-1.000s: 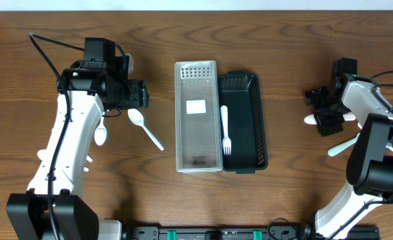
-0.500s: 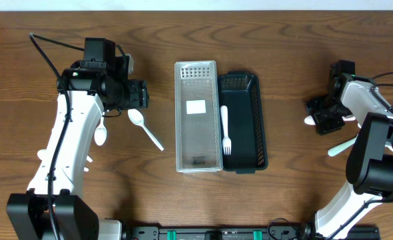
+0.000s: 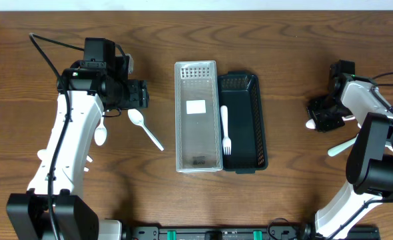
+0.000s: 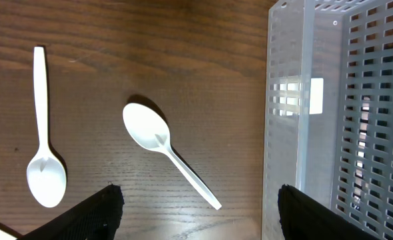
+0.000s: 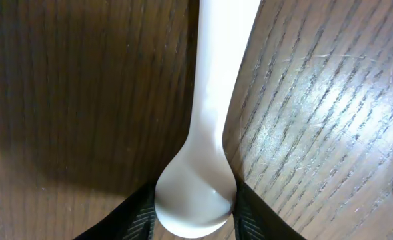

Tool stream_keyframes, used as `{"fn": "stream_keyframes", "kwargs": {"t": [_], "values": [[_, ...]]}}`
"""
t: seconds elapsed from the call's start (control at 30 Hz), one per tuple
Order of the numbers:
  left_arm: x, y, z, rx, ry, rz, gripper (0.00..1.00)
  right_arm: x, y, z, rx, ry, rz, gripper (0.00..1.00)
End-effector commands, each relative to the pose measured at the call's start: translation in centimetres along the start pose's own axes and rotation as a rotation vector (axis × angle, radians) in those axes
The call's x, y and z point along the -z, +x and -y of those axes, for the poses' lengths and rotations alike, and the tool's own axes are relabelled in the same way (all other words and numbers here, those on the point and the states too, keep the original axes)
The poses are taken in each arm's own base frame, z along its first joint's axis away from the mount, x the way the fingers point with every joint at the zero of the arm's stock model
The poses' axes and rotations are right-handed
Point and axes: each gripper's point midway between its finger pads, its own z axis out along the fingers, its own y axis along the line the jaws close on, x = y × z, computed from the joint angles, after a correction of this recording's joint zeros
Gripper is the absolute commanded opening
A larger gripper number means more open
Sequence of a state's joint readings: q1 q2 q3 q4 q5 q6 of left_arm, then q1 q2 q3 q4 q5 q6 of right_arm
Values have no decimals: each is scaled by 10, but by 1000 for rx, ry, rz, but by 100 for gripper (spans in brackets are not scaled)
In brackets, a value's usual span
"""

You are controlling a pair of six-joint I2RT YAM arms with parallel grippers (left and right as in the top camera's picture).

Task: Pack container
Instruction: 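Lower right gripper and close it on the white spoon, then carry the spoon left and lower it into the dark green basket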

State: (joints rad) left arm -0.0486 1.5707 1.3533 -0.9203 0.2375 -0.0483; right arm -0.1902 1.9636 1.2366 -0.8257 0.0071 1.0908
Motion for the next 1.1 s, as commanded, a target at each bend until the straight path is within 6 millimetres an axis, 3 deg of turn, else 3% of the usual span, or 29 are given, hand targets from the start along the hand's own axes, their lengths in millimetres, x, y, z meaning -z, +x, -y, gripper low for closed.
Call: {"fn": "stream_keyframes", "kwargs": {"t": [0.0,0.43,0.77,0.9,1.07], "values": [[12,-7,4,-14,9,34,77,-25,14,13,8,64,-58,37],[12,-7,4,-14,9,34,77,-25,14,13,8,63,-59,30],[12,-7,4,-14,9,34,77,-23,15,14,26,67,-60,10],[12,-7,4,-14,9,34,77,-10,7,5,97,38,-22,7],[12,-7,4,-14,9,35,77,36,-8,-14,200,10,135,5]]}}
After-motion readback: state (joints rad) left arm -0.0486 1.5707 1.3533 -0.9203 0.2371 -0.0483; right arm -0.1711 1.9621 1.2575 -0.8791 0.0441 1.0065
